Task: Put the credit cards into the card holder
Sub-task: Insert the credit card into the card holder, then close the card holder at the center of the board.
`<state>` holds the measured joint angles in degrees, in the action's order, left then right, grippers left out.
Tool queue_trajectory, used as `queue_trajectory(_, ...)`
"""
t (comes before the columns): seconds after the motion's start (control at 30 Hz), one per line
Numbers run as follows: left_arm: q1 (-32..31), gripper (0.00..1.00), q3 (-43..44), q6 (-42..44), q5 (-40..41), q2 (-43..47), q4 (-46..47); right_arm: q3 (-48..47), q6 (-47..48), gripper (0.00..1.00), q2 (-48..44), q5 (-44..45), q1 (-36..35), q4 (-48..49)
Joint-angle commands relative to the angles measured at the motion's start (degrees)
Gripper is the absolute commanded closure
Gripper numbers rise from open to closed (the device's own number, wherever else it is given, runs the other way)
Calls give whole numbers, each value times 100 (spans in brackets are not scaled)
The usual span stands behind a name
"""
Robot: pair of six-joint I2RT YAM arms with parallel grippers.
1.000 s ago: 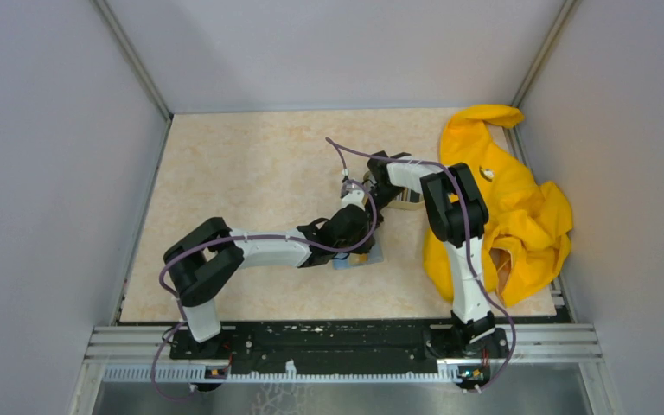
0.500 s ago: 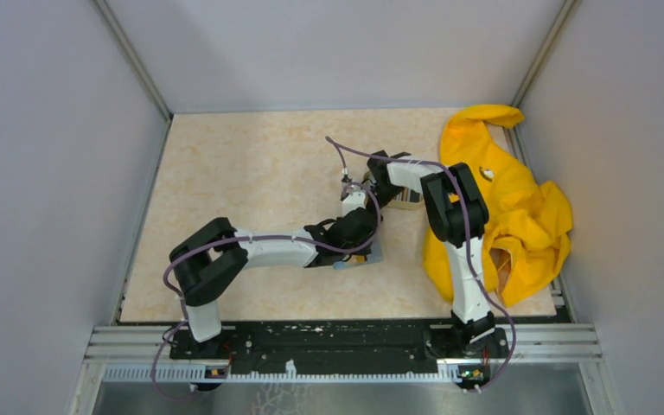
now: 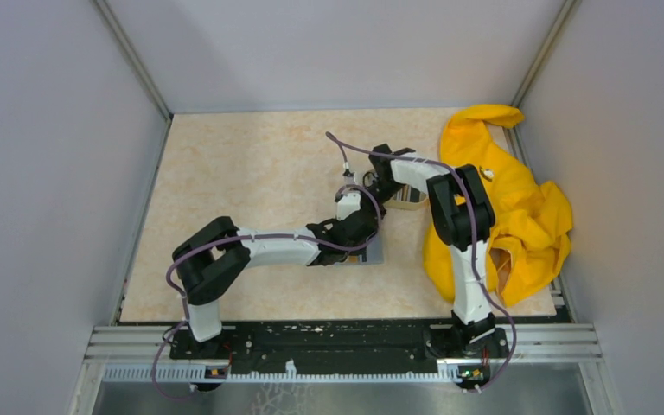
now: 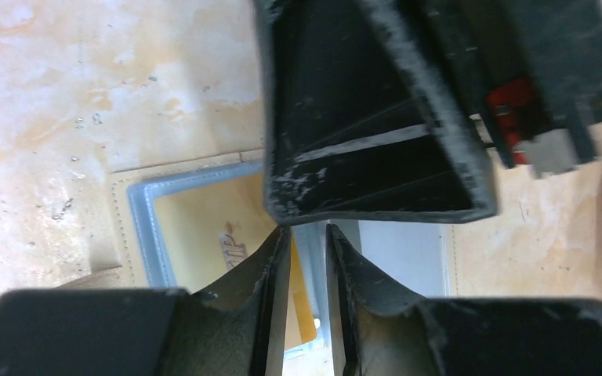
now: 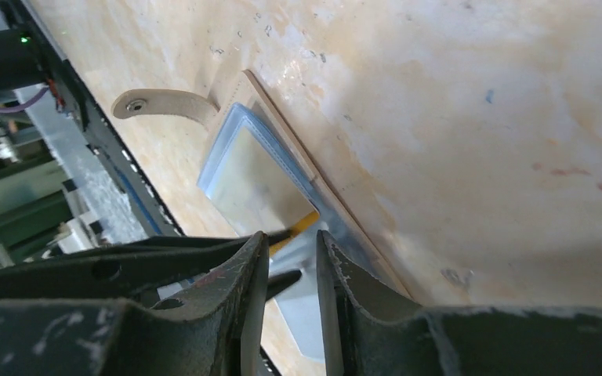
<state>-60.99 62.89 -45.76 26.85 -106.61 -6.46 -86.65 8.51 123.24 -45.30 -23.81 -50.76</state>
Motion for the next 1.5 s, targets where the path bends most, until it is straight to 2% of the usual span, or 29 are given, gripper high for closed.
queue_trajectory(0.0,21,70,-27,-150,425,101,-234,-58,295,70,-659,431,104,23)
queue_trajectory(0.23,33,67,-331,233,363,588,69,81,530,70,-1345,264,187,92)
queue_trajectory(0.43,33,59,-1021,1749,-657,1823,1168,257,1056,71,-2159,256,277,96)
queue_trajectory(0.53,36,47,-1862,2349,-975,2630,1910,523,1458,72,-2788,240,321,287)
queue_trajectory(0.7,172,26,-3250,2693,-719,3730,2747,1915,2676,69,-4294,-13,351,1551)
queue_trajectory(0.77,480,21,-3553,2556,-1100,3961,2759,2809,3430,69,-4795,-155,351,2064)
queue_trajectory(0.8,705,21,-3667,2419,-1339,4017,2738,3068,4009,68,-4883,-299,337,1955)
queue_trajectory(0.9,1382,22,-3884,1910,-2092,3962,2718,3461,4734,68,-4854,-436,249,1824)
queue_trajectory(0.97,1569,23,-3871,1677,-2231,3804,2678,3530,4943,68,-4719,-186,246,1802)
queue_trajectory(1.3,1599,48,-3126,1087,-2062,2703,1919,3977,4972,75,-4198,1174,121,2455)
queue_trajectory(1.4,1599,58,-3038,1045,-2126,2515,1820,4091,5124,78,-4042,1384,56,2508)
queue_trajectory(1.47,1599,72,-2976,1058,-2175,2462,1768,4074,5171,83,-3887,1570,0,2474)
